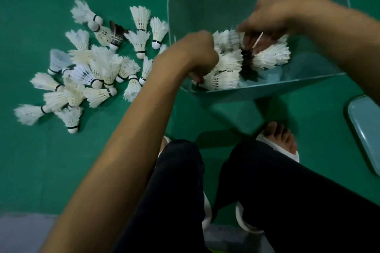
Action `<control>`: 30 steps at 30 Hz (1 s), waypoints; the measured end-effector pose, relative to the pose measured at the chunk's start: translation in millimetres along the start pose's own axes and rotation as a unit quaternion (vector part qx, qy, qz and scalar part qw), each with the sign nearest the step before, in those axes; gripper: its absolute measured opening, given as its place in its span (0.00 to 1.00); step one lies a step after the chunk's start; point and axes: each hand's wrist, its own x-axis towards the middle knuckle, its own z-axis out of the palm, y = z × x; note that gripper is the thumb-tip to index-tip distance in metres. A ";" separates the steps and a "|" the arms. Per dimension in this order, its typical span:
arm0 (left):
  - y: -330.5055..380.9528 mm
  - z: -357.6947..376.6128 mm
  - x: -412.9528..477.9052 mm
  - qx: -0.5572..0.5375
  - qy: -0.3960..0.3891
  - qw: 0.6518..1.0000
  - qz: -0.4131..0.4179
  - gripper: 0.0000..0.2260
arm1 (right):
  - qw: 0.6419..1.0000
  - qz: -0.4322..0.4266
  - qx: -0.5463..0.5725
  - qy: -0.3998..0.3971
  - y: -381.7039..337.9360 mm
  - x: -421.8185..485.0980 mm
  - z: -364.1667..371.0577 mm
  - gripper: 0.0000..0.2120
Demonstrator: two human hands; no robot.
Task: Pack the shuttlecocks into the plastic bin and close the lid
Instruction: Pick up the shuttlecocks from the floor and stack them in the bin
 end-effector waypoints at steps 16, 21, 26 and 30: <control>-241.9 41.5 -65.6 -0.178 0.412 0.833 -0.324 0.21 | 0.953 -0.089 0.242 -0.162 -131.9 -90.6 215.2 0.14; -270.4 31.3 -40.0 -0.190 0.341 0.872 -0.295 0.34 | 0.860 0.025 0.426 -0.279 -115.1 -46.7 252.3 0.43; -269.1 16.6 -18.5 -0.145 0.381 0.880 -0.245 0.38 | 0.808 0.067 0.536 -0.237 -126.1 -15.0 261.3 0.45; -252.7 22.7 -4.6 -0.040 0.365 0.908 -0.200 0.35 | 0.835 0.062 0.511 -0.196 -129.5 -7.4 267.1 0.40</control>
